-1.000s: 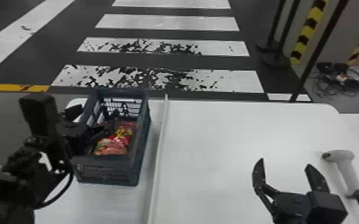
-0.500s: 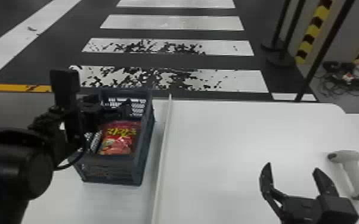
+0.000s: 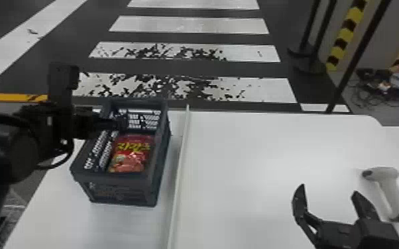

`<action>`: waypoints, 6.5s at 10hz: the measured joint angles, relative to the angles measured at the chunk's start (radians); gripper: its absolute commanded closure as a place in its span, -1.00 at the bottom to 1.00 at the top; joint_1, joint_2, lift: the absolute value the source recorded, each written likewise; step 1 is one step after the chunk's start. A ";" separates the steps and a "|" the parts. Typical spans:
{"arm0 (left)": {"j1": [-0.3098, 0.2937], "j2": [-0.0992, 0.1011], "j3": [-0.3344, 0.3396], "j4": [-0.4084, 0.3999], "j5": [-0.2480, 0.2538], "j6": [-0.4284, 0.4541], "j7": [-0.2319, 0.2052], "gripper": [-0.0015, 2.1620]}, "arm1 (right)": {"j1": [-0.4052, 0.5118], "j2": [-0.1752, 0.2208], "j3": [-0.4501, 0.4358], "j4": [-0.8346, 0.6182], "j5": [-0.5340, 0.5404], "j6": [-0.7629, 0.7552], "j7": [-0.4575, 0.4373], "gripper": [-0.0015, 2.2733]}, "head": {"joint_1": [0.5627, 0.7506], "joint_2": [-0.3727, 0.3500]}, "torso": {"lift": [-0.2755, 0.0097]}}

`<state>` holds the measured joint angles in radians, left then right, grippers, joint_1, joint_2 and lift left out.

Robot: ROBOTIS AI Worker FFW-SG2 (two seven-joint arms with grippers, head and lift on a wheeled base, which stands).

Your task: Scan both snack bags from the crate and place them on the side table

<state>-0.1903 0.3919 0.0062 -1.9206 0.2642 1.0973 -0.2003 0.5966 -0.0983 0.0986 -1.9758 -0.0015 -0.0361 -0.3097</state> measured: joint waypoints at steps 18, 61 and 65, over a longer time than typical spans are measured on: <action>-0.354 0.065 -0.450 0.453 -0.241 0.016 -0.360 -0.90 | -0.006 0.014 -0.013 0.039 -0.001 0.023 0.006 -0.97 | 0.41 0.04 | 0.26; -0.167 -0.018 -0.083 0.177 -0.398 0.178 -0.472 0.85 | -0.069 -0.012 0.012 0.126 -0.026 0.040 0.016 -0.97 | 0.41 0.20 | 0.26; -0.107 -0.019 0.055 0.113 -0.286 0.171 -0.469 0.85 | -0.071 -0.008 0.012 0.126 -0.022 0.053 0.016 -0.97 | 0.41 0.25 | 0.26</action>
<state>-0.2975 0.3727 0.0609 -1.8075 -0.0217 1.2684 -0.6696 0.5254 -0.1063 0.1104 -1.8501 -0.0235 0.0168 -0.2942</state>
